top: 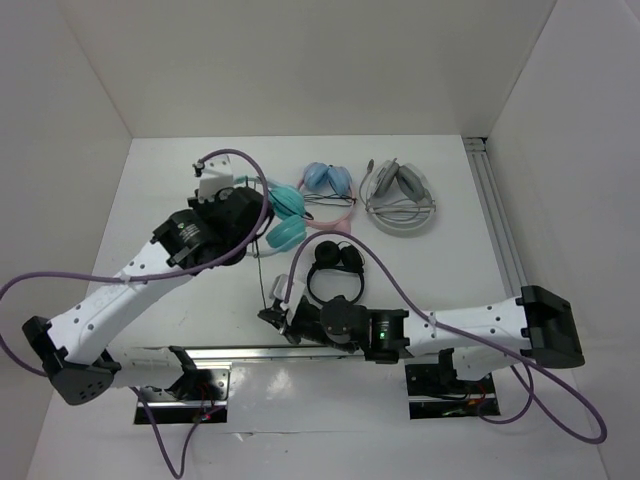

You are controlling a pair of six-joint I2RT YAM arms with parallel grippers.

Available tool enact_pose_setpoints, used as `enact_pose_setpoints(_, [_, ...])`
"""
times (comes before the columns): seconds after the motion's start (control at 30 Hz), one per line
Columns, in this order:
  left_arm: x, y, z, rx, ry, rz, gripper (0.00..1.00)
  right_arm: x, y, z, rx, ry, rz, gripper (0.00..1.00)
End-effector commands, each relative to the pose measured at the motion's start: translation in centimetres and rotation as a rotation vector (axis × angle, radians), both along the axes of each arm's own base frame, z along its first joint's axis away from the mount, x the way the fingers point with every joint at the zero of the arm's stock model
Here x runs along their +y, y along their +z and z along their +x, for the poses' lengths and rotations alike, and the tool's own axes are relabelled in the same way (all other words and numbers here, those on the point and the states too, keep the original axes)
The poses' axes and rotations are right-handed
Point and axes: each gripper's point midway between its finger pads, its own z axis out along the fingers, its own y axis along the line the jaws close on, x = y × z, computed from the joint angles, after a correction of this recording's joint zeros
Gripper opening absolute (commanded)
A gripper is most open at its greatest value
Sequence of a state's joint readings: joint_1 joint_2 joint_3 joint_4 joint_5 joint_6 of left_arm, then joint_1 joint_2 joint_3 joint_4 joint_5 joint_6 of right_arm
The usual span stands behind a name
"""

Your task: Wrap the headphones

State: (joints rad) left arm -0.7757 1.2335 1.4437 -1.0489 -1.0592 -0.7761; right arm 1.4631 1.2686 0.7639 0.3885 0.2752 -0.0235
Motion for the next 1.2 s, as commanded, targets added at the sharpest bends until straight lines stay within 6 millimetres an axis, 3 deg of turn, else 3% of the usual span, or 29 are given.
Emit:
enact_pose_setpoints(0.0, [-0.8, 4.0, 0.7, -0.226, 0.132, -0.121, 0.00, 0.5, 1.4, -1.4, -0.054, 0.059, -0.055, 0.01])
enact_pose_setpoints(0.07, [-0.2, 3.0, -0.3, -0.173, 0.155, -0.100, 0.00, 1.0, 0.8, -1.1, -0.064, 0.046, -0.079, 0.01])
enact_pose_setpoints(0.2, [-0.8, 1.0, -0.4, -0.143, 0.159, -0.091, 0.00, 1.2, 0.7, -0.3, -0.090, 0.010, -0.098, 0.01])
enact_pose_setpoints(0.27, [-0.9, 0.4, -0.3, -0.128, 0.157, -0.070, 0.00, 0.9, 1.5, -0.4, -0.112, 0.010, -0.099, 0.01])
enact_pose_setpoints(0.33, [-0.2, -0.5, -1.0, -0.094, 0.176, -0.032, 0.00, -0.2, 2.7, 0.2, -0.137, -0.024, -0.105, 0.01])
enact_pose_setpoints(0.47, [-0.2, -1.2, -2.1, -0.058, 0.139, -0.029, 0.00, -3.2, 5.2, 1.2, -0.177, -0.087, -0.108, 0.01])
enact_pose_setpoints(0.6, [-0.8, -3.2, -3.3, 0.001, 0.082, -0.022, 0.00, -5.3, 7.9, 1.8, -0.201, -0.130, -0.076, 0.01])
enact_pose_setpoints(0.67, [-2.0, -3.8, -3.2, 0.015, 0.029, -0.058, 0.00, -6.2, 9.4, 2.1, -0.211, -0.154, -0.042, 0.01])
enact_pose_setpoints(0.73, [-3.1, -4.9, -3.5, 0.070, -0.072, -0.048, 0.00, -6.7, 9.8, 2.5, -0.222, -0.181, -0.040, 0.02])
enact_pose_setpoints(0.8, [-5.7, -5.3, -2.8, 0.060, -0.167, -0.124, 0.00, -7.7, 10.9, 3.1, -0.229, -0.227, -0.013, 0.02])
enact_pose_setpoints(0.9, [-7.6, -4.2, -2.1, 0.039, -0.305, -0.125, 0.00, -8.8, 11.8, 3.5, -0.248, -0.260, 0.001, 0.02])
enact_pose_setpoints(1.03, [-8.6, -4.3, -1.8, 0.062, -0.356, -0.073, 0.00, -9.6, 14.3, 3.7, -0.265, -0.272, 0.020, 0.02])
enact_pose_setpoints(1.17, [-10.7, -5.5, -2.3, 0.100, -0.439, 0.002, 0.00, -9.8, 14.9, 4.2, -0.303, -0.291, -0.059, 0.02])
